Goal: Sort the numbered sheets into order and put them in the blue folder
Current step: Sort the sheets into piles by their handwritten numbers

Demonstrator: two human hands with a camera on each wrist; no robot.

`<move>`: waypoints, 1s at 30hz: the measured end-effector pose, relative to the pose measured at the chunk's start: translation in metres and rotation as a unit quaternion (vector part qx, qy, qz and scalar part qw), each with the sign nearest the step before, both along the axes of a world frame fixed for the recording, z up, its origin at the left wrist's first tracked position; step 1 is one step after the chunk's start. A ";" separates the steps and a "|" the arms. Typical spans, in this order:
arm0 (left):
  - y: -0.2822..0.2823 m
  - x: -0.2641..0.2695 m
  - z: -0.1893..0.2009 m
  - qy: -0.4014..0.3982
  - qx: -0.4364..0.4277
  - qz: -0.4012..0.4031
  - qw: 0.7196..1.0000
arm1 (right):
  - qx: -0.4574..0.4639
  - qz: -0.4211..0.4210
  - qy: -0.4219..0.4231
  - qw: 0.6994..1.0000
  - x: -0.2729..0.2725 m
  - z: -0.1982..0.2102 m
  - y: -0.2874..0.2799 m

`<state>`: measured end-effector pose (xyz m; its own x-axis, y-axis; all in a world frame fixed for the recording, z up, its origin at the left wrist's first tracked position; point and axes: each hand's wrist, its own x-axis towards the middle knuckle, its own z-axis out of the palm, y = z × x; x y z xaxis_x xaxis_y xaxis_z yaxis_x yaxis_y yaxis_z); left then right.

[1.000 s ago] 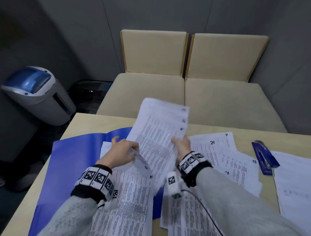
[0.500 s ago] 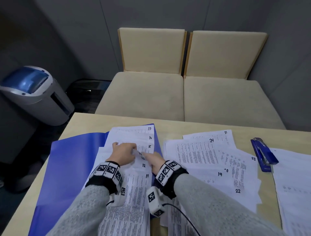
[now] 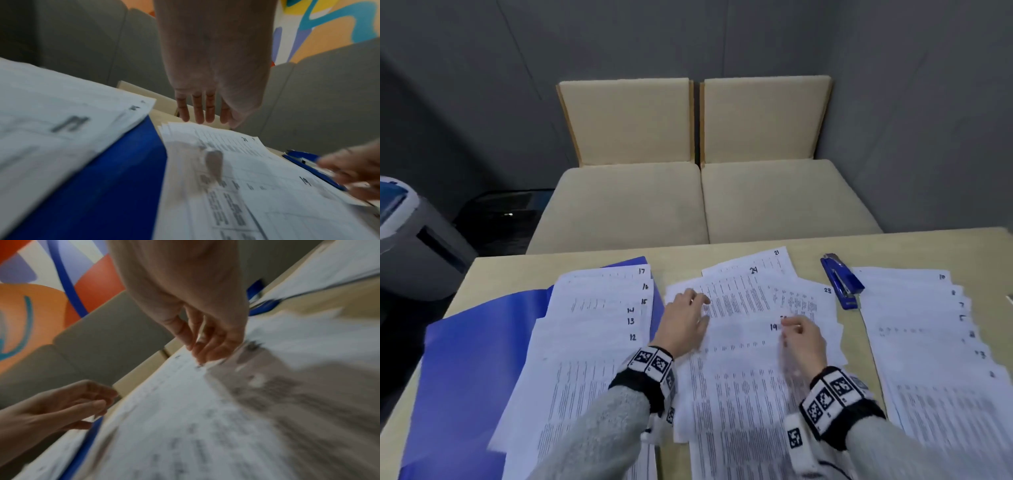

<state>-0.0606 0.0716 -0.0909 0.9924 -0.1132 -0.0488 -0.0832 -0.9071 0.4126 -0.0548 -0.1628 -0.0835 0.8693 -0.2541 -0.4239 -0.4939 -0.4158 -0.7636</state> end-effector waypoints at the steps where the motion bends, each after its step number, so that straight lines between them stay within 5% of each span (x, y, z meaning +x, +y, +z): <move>1: -0.008 0.004 -0.003 0.029 0.025 -0.010 0.999 | -0.055 -0.004 0.008 0.998 -0.006 -0.005 -0.019; 5: -0.022 0.014 -0.007 0.124 0.094 -0.031 0.987 | -0.113 0.048 0.064 0.990 -0.028 -0.028 -0.062; 13: -0.021 0.008 -0.013 0.127 0.074 0.000 0.989 | -0.201 0.130 0.106 0.965 -0.029 -0.025 -0.066; 19: -0.010 0.006 -0.009 0.131 0.008 0.026 0.991 | -0.030 0.115 0.107 0.987 -0.012 -0.025 -0.083; 30: -0.027 0.009 -0.003 0.105 -0.019 0.046 0.993 | 0.022 0.079 0.099 0.992 0.012 -0.014 -0.072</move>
